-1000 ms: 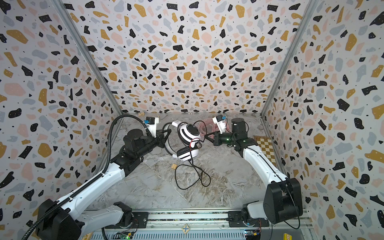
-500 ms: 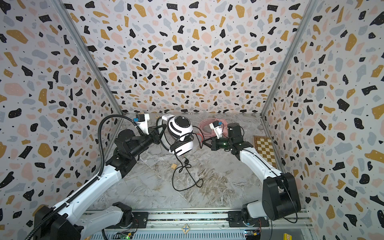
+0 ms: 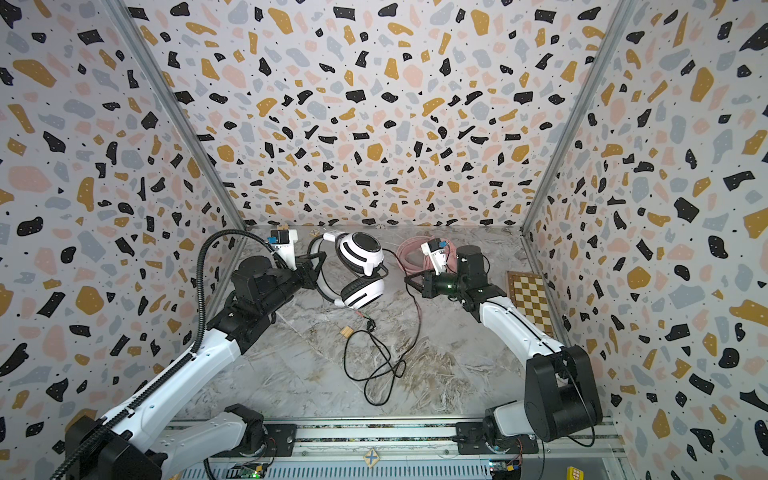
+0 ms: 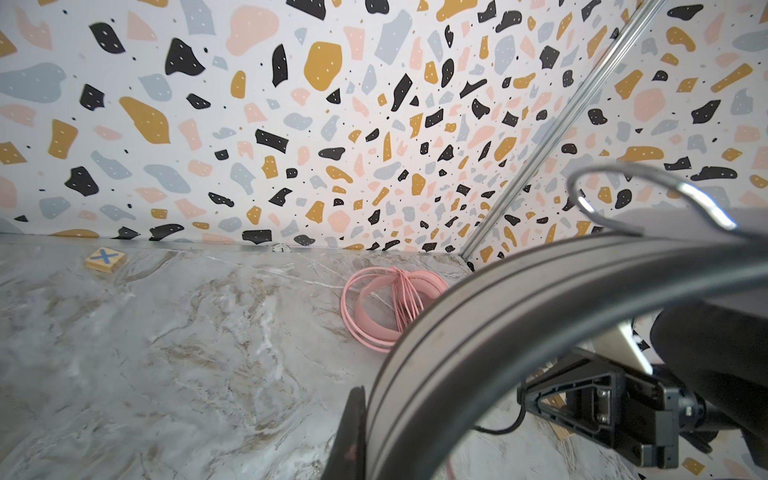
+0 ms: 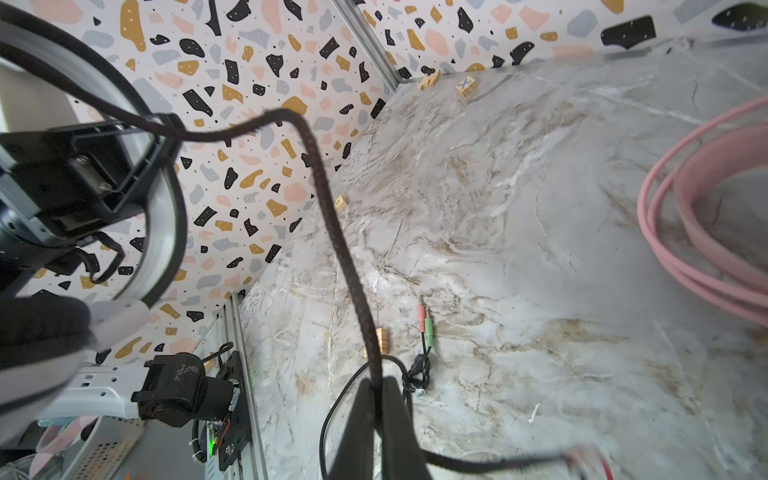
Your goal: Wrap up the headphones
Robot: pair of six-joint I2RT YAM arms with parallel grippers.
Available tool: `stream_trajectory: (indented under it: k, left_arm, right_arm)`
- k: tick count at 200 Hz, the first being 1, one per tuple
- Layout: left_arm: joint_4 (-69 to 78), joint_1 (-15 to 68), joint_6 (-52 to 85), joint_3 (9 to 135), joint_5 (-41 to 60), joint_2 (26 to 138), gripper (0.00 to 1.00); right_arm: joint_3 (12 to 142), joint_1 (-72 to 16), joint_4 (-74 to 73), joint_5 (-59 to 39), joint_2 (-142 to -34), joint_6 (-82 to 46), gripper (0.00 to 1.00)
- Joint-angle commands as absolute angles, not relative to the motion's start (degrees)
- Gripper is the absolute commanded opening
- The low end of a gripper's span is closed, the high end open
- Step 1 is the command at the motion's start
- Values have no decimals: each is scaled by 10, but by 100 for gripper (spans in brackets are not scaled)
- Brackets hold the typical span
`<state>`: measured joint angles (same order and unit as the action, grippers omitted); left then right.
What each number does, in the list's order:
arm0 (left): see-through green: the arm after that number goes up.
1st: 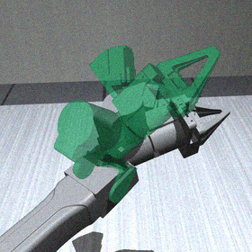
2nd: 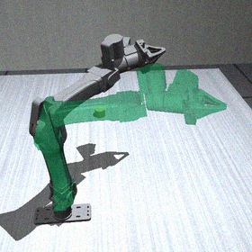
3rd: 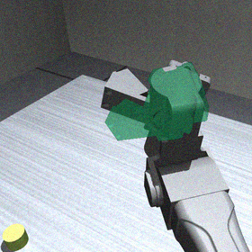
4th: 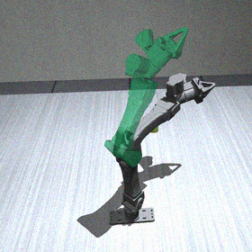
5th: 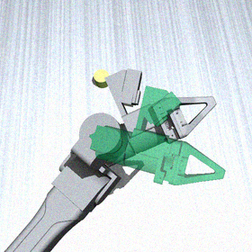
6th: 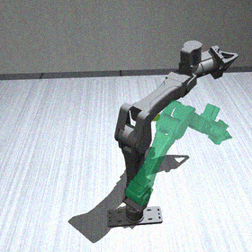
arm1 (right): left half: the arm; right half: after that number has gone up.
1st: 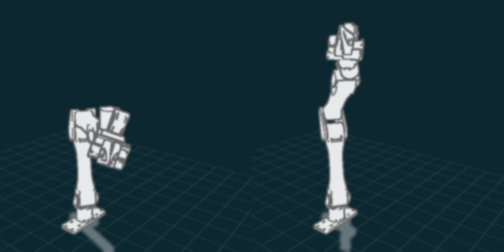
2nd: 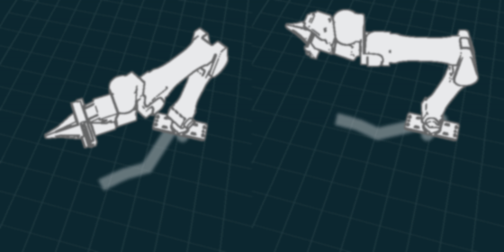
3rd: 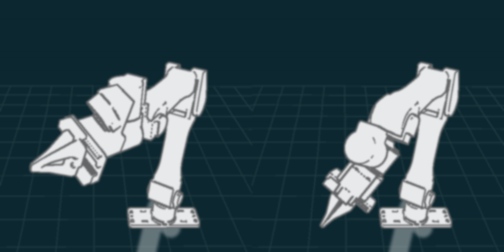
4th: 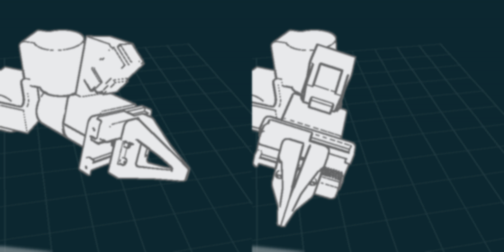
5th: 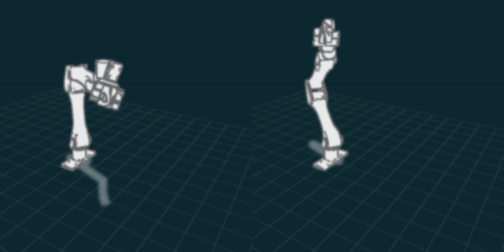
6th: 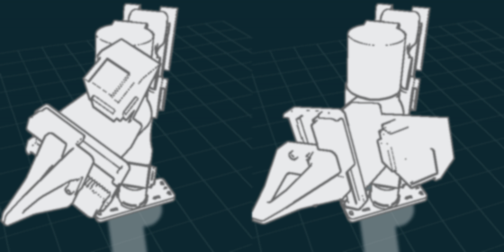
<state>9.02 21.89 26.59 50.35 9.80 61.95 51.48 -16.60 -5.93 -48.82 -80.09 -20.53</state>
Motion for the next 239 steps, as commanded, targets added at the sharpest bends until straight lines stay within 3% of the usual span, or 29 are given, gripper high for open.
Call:
stream_trajectory:
  k: [1, 59, 97, 140, 203, 215, 239]
  left_arm:
    - [148, 212, 307, 544, 94, 610, 0]
    - [149, 202, 370, 569, 110, 626, 0]
    - [122, 202, 371, 592, 92, 624, 0]
    - [81, 202, 352, 614, 86, 646, 0]
    - [22, 201, 325, 658, 91, 681, 0]
    - [9, 200, 319, 670, 91, 685, 0]
    - [-7, 196, 313, 691, 95, 692, 0]
  right_arm:
    - [492, -173, -96, -499, -801, -226, 6]
    - [482, -210, -124, -482, -830, -221, 1]
    - [442, -222, -232, -513, -844, -230, 3]
    - [434, -232, -362, -498, -895, -250, 34]
    - [464, -252, -429, -504, -1011, -240, 54]
    - [464, -261, -417, -488, -1021, -220, 64]
    - [446, -267, -424, -459, -1028, -202, 73]
